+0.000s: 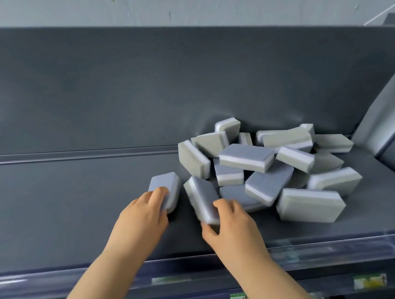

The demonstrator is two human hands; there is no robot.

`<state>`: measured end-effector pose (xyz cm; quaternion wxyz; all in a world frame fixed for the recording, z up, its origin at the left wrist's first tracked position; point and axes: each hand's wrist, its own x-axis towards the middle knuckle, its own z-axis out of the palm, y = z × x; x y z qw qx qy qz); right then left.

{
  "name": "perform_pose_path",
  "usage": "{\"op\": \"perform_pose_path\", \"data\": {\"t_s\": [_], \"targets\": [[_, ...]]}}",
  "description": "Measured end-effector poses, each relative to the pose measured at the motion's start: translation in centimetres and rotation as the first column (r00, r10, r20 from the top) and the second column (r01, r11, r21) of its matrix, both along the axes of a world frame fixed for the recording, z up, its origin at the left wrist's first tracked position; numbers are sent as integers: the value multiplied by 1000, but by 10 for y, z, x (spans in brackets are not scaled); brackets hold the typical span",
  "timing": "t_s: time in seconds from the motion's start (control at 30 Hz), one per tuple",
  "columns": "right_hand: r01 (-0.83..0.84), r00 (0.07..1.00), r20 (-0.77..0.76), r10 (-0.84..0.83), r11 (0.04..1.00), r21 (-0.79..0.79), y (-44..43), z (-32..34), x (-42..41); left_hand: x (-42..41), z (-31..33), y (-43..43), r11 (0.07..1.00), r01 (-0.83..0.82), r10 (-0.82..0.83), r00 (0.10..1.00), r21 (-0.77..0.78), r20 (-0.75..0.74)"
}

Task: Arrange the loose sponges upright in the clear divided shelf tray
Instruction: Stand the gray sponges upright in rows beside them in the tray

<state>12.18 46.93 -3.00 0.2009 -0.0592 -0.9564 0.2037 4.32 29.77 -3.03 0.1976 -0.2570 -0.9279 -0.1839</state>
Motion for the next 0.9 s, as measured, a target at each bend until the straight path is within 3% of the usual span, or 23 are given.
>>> {"op": "perform_pose_path", "data": {"t_s": [0.17, 0.3, 0.4, 0.47, 0.57, 0.7, 0.8, 0.9], "targets": [[-15, 990, -138, -2, 992, -122, 4, -8, 1, 7, -5, -10, 999, 4, -2, 998, -41, 58], [-16, 990, -140, -9, 985, -174, 6, -15, 3, 11, -8, -8, 997, -35, 26, 990, 63, 139], [-14, 994, -104, -21, 944, -328, 8, -10, 5, 14, -4, -8, 986, -66, 48, 992, 150, 121], [-30, 987, -154, -38, 909, -416, 10, -4, 7, 18, 5, -8, 944, -132, 90, 985, 303, 149], [-61, 955, -284, -86, 880, -472, 9, 12, 8, 24, 24, -9, 799, -258, 114, 952, 543, 285], [-92, 947, -307, -93, 838, -538, 0, 37, 11, 31, 47, -25, 655, -275, 65, 949, 704, 310], [-148, 954, -297, -51, 779, -610, -20, 53, 14, 33, 57, -53, 633, -226, -22, 951, 741, 309], [-189, 954, -300, -5, 768, -613, -52, 65, 15, 37, 63, -90, 695, -163, -71, 954, 701, 292]]}}
